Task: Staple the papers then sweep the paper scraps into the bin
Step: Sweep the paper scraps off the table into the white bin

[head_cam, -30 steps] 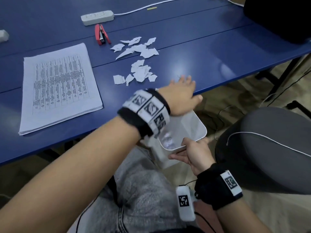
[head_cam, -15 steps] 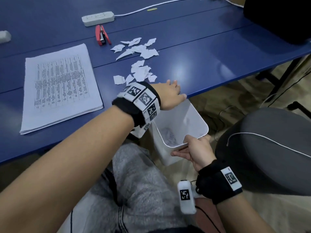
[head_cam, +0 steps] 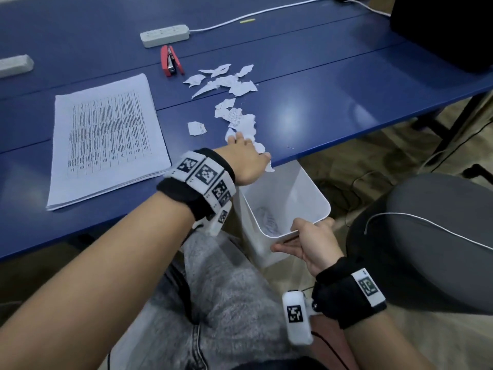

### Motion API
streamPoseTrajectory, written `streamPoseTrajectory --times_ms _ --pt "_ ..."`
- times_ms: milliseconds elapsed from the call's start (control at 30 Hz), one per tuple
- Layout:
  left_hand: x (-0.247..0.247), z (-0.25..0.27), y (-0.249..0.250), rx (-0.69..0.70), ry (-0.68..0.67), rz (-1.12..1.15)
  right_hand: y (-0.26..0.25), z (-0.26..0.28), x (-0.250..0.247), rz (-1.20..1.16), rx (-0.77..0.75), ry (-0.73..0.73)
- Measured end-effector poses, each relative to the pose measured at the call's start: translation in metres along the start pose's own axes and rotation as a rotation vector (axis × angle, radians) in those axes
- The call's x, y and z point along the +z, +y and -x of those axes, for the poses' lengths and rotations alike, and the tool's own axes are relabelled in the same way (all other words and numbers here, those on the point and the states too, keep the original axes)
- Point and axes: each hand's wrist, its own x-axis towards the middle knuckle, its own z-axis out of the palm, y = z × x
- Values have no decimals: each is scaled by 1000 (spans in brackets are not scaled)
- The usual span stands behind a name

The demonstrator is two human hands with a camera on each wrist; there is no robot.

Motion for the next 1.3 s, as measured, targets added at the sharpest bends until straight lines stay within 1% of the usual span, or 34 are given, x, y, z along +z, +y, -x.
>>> streamPoseTrajectory --times_ms 167,300,467,533,600,633,700,767,866,1000,1066,1133,1200,1266,1300 --pt "18 1 21 67 52 14 -6 4 0 -2 3 3" --pt "27 15 33 104 7 32 -10 5 -2 -15 2 11" --pt "40 41 53 213 -28 -67 -9 -7 -3 -67 -29 77" --pt "30 40 56 220 38 -96 -7 -12 -4 -64 -37 84" --pt "8 26 56 222 132 -77 -7 -13 -5 -48 -42 81" --pt "-3 16 55 224 149 -62 -7 -13 -4 -34 -41 77" --pt "-17 -4 53 212 133 -58 -9 -10 -4 -25 -37 68" --pt "-18 -18 54 189 86 -100 -11 -9 -3 -29 -30 70" --pt "-6 -13 59 188 1 -153 -14 -8 -2 -15 -31 51" --pt "3 10 65 233 -9 -150 -18 -10 -4 -21 -22 40" --pt "-1 13 64 291 -19 -168 -19 -11 -4 -27 -16 36" --pt "-15 7 60 308 48 -178 -19 -14 -4 -23 -10 37" --pt "-34 -8 43 267 142 -160 -19 -16 -4 -16 -13 44" --pt "-51 -36 13 149 217 -145 -18 -19 -6 -14 -1 40" --pt "-57 -49 -4 61 235 -132 -16 -21 -8 -11 5 32"
